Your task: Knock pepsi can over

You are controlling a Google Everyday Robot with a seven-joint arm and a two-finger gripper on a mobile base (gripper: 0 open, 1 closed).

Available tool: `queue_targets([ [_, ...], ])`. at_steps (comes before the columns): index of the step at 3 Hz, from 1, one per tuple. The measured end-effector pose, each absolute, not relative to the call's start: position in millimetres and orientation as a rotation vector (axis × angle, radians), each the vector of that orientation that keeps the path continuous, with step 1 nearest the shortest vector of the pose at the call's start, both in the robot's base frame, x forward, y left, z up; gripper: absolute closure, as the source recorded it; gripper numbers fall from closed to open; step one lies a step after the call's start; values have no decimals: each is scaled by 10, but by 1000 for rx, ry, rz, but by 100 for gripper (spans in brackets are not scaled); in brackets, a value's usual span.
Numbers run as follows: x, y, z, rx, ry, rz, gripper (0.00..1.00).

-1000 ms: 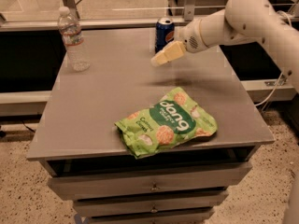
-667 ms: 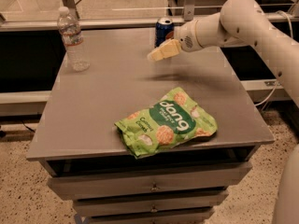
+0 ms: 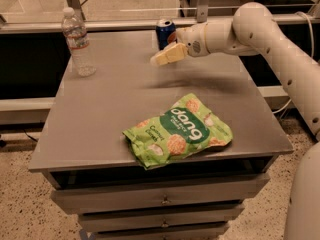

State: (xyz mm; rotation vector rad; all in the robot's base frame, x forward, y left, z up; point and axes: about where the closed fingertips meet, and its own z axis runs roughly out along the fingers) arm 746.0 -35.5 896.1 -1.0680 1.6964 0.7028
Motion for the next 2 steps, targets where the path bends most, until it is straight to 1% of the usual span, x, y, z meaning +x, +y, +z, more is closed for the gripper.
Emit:
queue_targets([
  [2,6680,-9,9318,-1235,1460,953,0],
])
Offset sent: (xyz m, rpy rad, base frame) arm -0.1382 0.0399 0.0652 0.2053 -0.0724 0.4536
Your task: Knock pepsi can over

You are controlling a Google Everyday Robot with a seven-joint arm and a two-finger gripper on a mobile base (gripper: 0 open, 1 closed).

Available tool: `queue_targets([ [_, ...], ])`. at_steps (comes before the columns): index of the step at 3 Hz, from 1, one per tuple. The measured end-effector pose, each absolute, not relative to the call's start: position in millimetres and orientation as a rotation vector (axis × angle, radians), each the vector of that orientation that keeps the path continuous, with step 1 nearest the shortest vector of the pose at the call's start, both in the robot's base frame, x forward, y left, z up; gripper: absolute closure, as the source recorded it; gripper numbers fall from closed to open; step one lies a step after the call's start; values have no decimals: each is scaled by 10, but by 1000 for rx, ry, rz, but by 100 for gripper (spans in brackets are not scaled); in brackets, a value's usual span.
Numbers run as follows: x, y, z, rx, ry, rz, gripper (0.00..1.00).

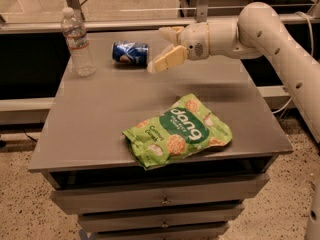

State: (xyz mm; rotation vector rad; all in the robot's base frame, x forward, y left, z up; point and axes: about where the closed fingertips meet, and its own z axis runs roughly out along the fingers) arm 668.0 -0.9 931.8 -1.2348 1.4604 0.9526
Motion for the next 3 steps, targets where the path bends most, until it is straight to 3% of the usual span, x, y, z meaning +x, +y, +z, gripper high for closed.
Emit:
queue_targets([
  [3,6302,-151,9506,-1327,1347,970,0],
])
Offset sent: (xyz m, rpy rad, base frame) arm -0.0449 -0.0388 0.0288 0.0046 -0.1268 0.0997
